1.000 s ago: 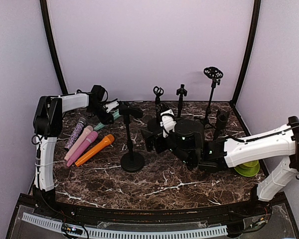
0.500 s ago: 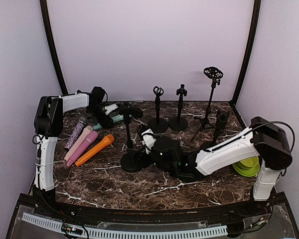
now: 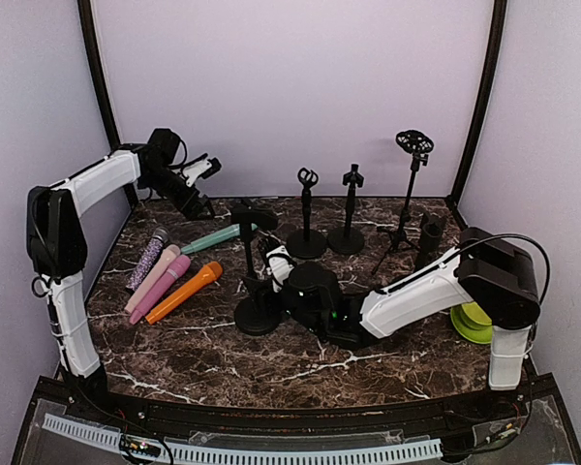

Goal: Remove the microphone from the stand
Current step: Place the microphone at the center of the board, then pick up the microphone stand from the center of the board.

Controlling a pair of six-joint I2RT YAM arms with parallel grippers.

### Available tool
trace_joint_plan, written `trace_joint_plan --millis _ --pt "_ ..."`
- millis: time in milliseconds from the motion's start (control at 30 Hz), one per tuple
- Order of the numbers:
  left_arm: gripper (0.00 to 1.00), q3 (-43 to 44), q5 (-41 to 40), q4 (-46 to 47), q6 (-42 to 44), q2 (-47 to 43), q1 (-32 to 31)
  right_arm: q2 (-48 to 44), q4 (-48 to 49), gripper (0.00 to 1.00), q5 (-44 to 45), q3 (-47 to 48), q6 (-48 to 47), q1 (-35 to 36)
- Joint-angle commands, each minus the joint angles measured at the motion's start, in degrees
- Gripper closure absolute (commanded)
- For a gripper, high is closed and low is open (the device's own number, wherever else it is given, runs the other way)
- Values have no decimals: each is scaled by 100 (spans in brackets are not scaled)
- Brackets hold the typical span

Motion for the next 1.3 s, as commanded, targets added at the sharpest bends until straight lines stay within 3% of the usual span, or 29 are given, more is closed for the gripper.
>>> trace_joint_plan --millis 0,133,233,433,600,767,867,1033,1267 --pt "9 -566 603 -230 -345 -887 41 135 319 42 -45 185 -77 -46" --pt "9 -1101 930 -166 -503 -1507 40 167 352 53 -72 158 -102 -42" --pt "1 -1764 1199 277 -655 -2095 42 146 383 65 -58 123 -113 -42" --pt "1 -3020 2272 843 -806 -2962 30 -345 92 90 -311 164 -69 -43" --pt "5 -4619 3631 1381 -970 -3784 -152 -1029 -365 94 -956 355 116 -51" --pt "15 -5449 3789 2047 -1252 -4330 -698 -1316 -832 97 -1450 848 452 -57" --pt "23 -5590 3606 2425 -1763 -4334 -935 -1344 -1011 97 -1541 1073 772 -45" --pt "26 -5472 3572 2847 -2094 -4307 -1014 -1358 -920 99 -1598 1220 963 73" --pt "36 -5173 4322 2311 -1822 -4299 -1075 -1343 -875 100 -1698 1325 1059 128"
